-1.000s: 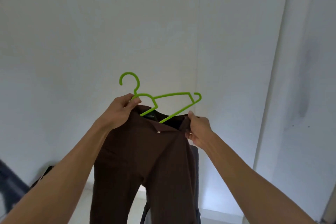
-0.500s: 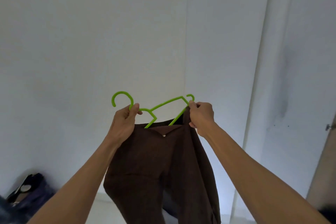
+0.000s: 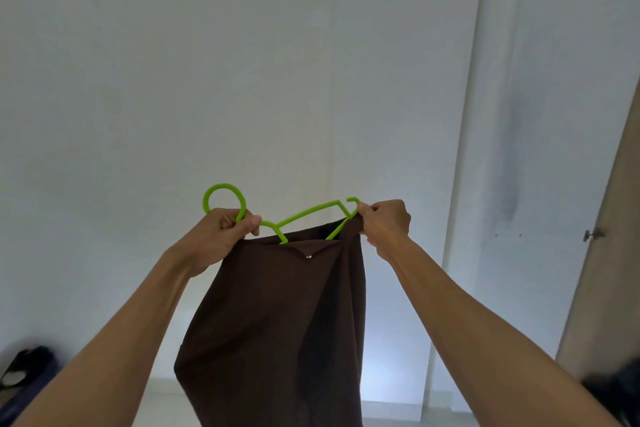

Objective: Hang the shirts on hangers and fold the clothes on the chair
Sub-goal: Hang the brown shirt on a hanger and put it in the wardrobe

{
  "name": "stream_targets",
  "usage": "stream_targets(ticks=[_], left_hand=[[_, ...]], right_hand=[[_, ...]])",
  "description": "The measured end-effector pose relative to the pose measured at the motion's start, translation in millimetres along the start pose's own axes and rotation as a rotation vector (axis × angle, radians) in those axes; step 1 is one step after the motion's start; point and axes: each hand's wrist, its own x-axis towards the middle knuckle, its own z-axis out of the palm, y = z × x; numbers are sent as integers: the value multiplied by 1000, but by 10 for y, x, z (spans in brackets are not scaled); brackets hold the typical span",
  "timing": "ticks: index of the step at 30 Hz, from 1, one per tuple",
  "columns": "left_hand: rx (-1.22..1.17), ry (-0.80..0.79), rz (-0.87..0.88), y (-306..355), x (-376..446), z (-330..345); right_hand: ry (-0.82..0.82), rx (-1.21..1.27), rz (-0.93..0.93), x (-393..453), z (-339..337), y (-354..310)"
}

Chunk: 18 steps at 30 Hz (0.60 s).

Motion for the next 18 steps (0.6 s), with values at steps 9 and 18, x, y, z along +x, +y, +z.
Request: stream_targets(ticks=[9,18], left_hand=[[-268,-143,-157,-120,-145,-70],[450,111,7,16,83,187]], right_hand=[[-122,250,92,3,-2,-121],[-241,-388,-603,-499,276,-434]])
